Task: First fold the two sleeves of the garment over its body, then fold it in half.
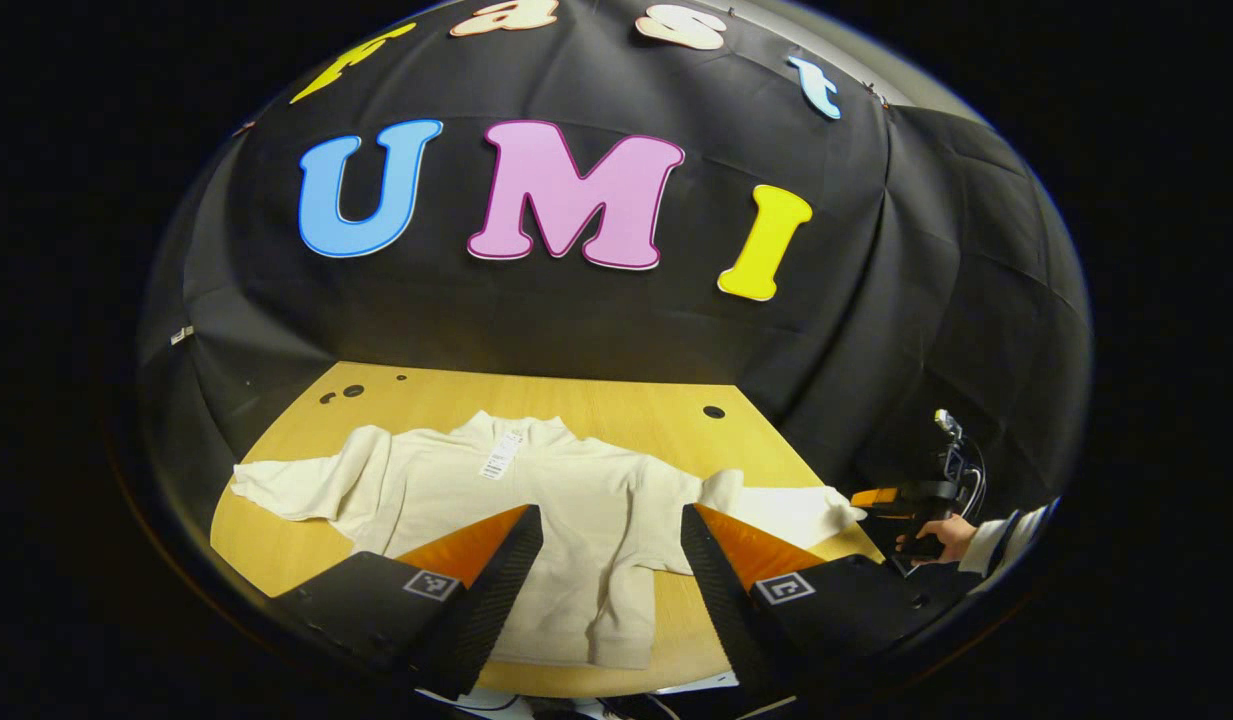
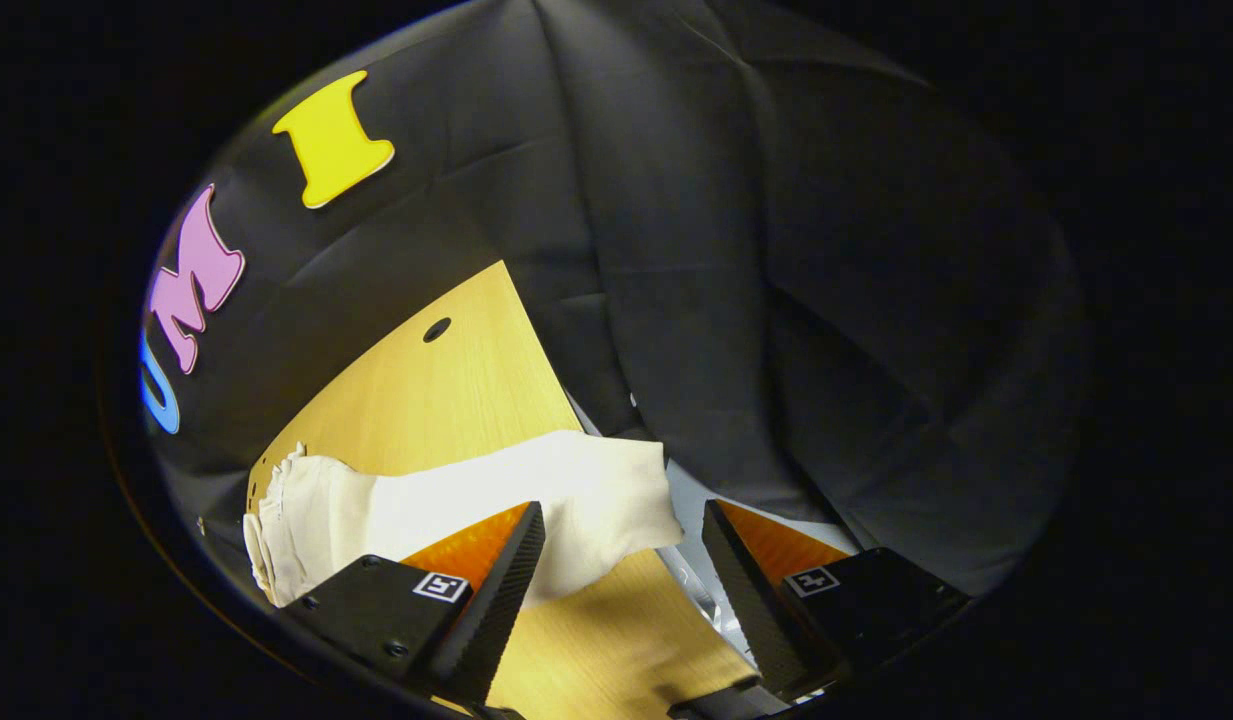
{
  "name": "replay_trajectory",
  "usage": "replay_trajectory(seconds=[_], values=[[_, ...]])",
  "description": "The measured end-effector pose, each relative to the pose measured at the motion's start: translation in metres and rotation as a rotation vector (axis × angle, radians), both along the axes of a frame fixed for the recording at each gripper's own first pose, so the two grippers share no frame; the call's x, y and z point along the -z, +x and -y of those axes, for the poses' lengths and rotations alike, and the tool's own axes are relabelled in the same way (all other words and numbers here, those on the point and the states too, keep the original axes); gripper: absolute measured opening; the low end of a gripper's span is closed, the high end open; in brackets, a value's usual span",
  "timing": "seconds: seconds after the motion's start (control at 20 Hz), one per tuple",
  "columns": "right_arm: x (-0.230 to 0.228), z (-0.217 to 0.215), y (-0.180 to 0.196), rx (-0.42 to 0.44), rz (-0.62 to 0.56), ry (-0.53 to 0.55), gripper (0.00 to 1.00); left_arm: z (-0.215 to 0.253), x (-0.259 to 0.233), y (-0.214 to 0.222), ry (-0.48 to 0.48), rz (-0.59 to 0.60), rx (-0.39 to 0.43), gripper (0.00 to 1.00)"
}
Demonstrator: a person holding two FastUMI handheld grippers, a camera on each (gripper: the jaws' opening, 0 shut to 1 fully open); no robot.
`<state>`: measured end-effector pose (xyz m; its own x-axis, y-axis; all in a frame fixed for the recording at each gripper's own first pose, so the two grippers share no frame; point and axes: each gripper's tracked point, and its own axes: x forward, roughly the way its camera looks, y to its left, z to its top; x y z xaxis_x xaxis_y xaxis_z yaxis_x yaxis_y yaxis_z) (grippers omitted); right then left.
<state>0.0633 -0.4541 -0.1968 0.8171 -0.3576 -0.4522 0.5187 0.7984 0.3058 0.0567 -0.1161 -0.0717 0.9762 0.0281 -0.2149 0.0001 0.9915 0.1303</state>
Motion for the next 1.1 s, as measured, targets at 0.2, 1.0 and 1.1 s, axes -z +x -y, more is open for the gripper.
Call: replay_trajectory(seconds=[0.2,1.0,1.1], values=[[0.021,0.009,0.016,-0.004,-0.012,0.068,0.98,0.007,0.002,0.001,0.048,-0.013,0.001,0.92],[0.002,0.011,0.01,0.027,0.064,0.086,0.09,-0.009,0.016,-0.008,0.006,-0.038,-0.068,0.92],[-0.014,-0.006,-0.016,0.023,0.089,0.05,0.09,-0.01,0.019,-0.007,-0.007,-0.04,-0.05,0.92]])
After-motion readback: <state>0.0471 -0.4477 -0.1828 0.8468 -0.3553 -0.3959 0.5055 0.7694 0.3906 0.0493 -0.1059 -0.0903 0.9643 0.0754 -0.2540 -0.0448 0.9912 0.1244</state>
